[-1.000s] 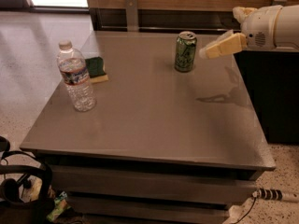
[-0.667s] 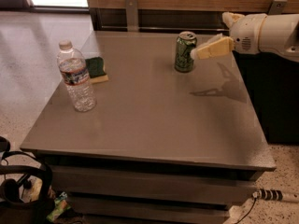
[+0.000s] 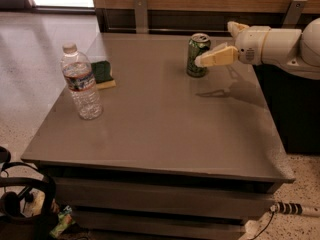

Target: Pick green can

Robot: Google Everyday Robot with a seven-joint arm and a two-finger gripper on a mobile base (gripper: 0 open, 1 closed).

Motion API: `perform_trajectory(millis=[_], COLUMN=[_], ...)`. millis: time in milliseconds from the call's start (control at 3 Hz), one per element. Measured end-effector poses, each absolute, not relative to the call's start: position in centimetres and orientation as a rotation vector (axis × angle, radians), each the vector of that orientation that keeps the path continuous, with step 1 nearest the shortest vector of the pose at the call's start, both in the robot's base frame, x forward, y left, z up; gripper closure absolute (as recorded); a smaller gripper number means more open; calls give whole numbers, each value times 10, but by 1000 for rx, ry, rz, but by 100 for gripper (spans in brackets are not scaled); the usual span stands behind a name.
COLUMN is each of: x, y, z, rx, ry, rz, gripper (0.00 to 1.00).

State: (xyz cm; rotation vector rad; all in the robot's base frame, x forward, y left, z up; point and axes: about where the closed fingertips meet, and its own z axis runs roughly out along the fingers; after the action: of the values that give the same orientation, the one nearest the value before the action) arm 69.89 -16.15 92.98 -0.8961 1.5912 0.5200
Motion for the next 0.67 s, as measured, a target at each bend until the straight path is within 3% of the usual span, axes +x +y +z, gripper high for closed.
perform_trajectory(millis=[667], x=[728], y=[-140], z=[905], rx=[-866], ry=[1555], rz=[612], gripper=[0])
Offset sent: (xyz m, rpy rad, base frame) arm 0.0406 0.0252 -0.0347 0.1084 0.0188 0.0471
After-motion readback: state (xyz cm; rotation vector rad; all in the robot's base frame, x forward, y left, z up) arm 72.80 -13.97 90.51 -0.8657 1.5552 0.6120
